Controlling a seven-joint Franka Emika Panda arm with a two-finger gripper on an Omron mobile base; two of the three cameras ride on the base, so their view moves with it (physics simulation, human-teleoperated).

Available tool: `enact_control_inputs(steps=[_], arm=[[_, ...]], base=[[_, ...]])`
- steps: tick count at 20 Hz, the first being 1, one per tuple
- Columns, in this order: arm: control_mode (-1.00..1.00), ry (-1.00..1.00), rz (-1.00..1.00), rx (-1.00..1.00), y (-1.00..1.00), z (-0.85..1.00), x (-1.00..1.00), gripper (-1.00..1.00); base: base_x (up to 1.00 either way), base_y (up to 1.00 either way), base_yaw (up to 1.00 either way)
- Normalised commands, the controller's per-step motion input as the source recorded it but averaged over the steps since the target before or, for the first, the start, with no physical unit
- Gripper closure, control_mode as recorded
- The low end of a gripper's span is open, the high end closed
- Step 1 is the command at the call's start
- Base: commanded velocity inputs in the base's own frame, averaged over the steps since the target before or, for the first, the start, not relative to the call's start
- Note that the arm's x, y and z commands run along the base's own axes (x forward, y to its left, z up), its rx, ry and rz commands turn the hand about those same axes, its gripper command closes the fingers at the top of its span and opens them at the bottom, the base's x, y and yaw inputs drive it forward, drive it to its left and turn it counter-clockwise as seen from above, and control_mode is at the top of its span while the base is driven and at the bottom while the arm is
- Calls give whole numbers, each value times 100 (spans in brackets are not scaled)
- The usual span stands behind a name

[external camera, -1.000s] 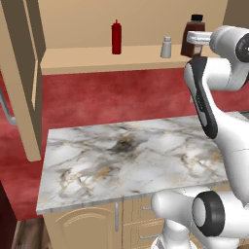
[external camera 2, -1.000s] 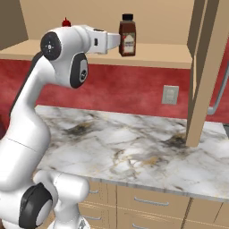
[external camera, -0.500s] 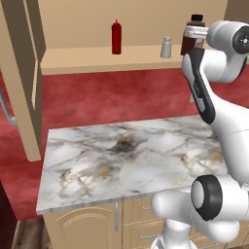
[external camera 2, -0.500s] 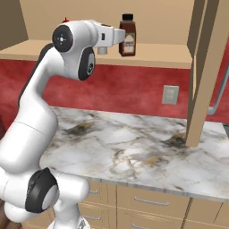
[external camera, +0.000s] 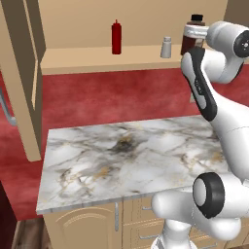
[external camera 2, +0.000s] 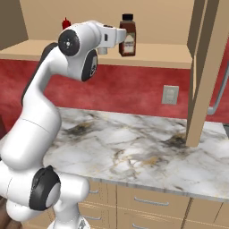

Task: Collect the paprika, ketchup, and shaker from the cabinet and place them next to the stove.

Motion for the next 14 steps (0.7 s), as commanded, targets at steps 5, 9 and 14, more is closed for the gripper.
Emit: enact_control_inputs(steps=[5,9,14], arm=[[-100,-3,0,0,0,0,0,-100],[-100,-2,0,0,0,2,6,-100],[-100,0,0,0,0,5,24,-100]], base=[[0,0,0],[0,0,0],[0,0,0]])
